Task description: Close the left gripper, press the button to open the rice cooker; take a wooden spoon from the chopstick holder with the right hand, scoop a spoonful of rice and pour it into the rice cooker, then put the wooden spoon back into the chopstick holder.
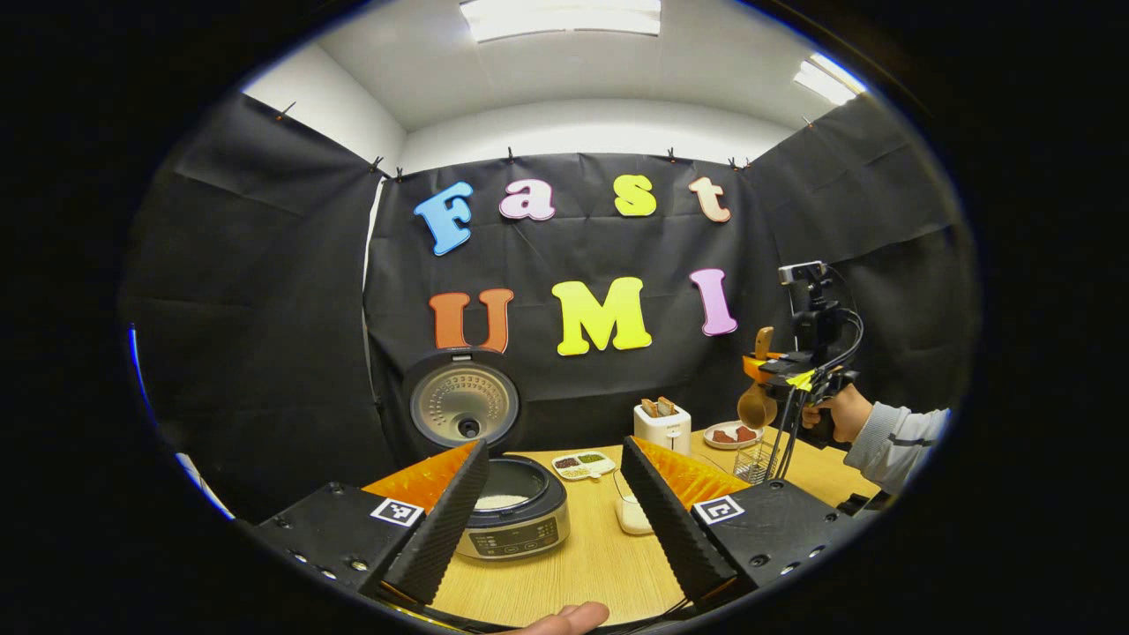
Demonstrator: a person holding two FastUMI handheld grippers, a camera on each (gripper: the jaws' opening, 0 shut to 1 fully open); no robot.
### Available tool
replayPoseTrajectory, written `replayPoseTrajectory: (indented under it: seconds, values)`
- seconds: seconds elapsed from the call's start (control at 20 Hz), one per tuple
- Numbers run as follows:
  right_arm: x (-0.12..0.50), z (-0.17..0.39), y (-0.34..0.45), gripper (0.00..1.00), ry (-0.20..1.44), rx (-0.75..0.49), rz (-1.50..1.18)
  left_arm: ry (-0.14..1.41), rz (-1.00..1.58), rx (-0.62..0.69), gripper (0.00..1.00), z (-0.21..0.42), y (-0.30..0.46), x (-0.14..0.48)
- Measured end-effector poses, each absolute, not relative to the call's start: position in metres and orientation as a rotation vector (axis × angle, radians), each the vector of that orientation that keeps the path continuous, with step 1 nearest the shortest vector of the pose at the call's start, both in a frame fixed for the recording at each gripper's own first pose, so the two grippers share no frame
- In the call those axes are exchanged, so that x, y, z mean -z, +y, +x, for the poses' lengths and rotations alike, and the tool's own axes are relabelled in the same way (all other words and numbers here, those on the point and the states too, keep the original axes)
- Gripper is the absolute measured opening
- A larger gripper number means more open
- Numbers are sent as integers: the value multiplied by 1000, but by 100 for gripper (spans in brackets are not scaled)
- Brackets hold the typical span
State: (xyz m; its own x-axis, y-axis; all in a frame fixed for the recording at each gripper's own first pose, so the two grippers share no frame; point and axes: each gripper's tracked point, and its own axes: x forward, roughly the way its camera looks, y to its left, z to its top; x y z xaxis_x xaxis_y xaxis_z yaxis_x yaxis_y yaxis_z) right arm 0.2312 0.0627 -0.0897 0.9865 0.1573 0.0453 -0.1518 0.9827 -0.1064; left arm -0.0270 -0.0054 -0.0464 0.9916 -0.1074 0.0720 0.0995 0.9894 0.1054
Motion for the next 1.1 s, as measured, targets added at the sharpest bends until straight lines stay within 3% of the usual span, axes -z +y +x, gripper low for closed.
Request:
replayPoseTrajectory:
  seconds: [0.6,0.75,1.0,1.1]
  values:
    - [150,273,28,13,54,-170,-4,-76,83,87,96,2,-20,44]
    - [164,288,21,13,68,-162,-2,-51,38,140,96,7,-34,47]
    - [191,302,9,19,122,-152,77,-41,68,92,96,16,-26,48]
    - [198,303,6,17,137,-158,104,-28,64,93,96,18,-28,51]
